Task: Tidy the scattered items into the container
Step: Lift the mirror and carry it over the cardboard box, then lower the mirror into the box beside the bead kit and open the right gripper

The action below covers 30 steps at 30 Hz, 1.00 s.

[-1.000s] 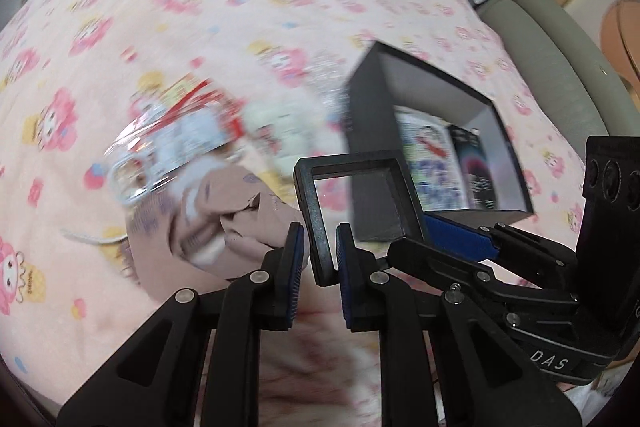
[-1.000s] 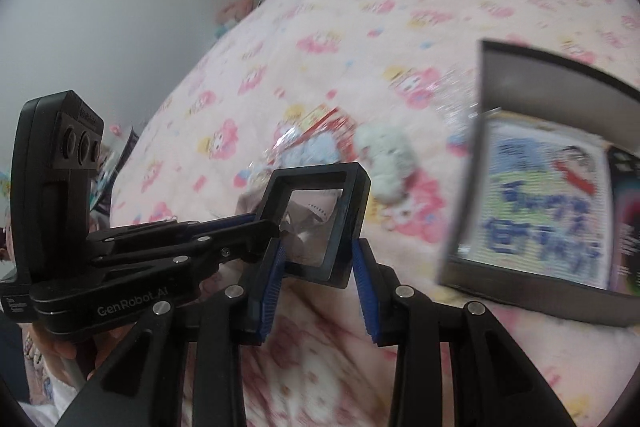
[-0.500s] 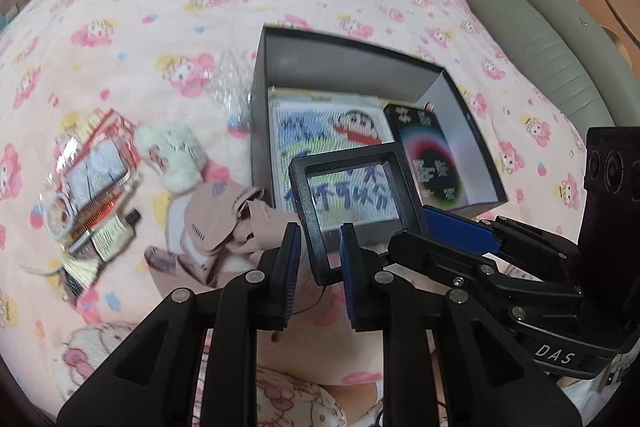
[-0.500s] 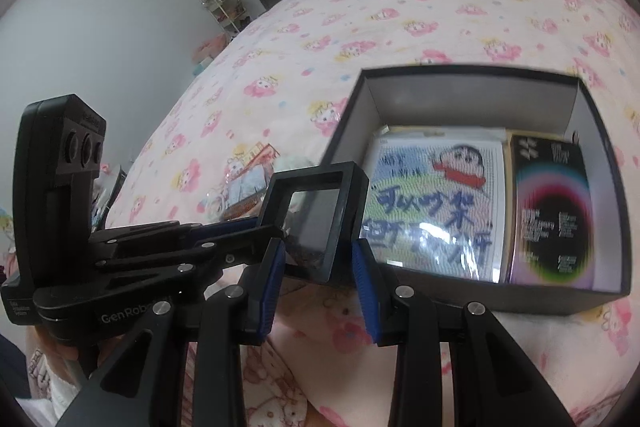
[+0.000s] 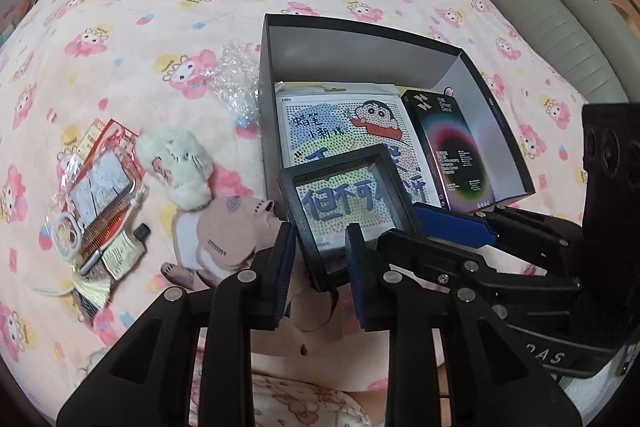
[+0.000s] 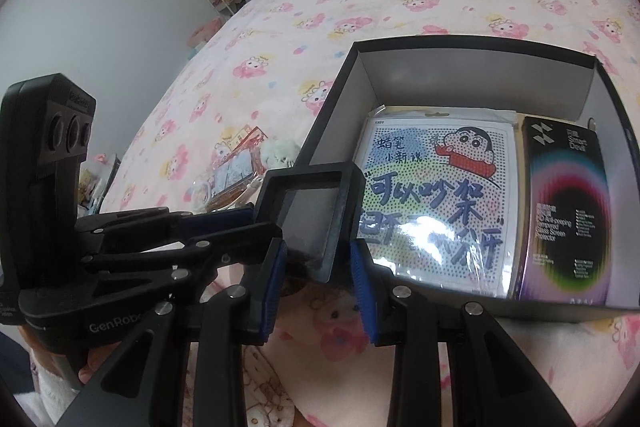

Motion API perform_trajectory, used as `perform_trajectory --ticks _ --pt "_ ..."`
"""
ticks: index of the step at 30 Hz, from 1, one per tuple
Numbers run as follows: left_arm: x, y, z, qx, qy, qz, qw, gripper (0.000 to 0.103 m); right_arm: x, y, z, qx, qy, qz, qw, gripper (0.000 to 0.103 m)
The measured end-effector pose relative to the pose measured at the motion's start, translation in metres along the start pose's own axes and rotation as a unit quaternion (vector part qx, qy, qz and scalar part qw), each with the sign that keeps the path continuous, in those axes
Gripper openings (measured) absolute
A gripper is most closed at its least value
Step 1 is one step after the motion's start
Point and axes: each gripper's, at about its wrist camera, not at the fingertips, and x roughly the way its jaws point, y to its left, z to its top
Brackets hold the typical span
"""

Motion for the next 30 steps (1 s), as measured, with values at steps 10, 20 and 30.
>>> perform_trajectory --ticks 10,20,30 --pt "0.004 -0.001 0.020 0.027 -0.002 0.022 0.9994 0.024 0.011 -0.012 0.016 0.002 0.026 0.040 0.999 0.027" --pt "0.060 -0.048 0.055 0.064 0.070 0.006 0.9955 0.024 -0.001 -0.065 0.036 0.014 0.031 -0.008 0.999 0.027" --pt "0.105 -0.051 0.043 0.063 0.140 0.056 0.9866 0.026 0.038 -0.105 0.016 0.085 0.098 0.029 0.991 0.027"
